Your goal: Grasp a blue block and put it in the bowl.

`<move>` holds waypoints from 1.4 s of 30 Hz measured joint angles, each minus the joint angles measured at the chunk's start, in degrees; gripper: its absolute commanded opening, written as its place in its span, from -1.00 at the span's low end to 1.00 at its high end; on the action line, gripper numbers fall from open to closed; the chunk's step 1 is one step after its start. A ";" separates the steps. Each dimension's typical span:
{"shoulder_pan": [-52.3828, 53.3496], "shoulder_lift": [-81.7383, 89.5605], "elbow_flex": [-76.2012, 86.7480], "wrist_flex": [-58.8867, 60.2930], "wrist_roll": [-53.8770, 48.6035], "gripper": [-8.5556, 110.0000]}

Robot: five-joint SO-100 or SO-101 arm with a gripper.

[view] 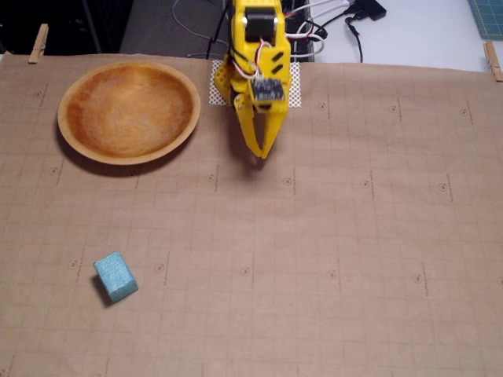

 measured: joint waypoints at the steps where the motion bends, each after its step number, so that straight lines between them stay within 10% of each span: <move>1: -0.18 0.00 -1.58 0.00 0.00 -0.90; 18: -0.09 -4.04 -7.38 -23.91 0.00 -0.90; 42: 18.46 -73.30 -41.22 -42.01 6.68 -0.90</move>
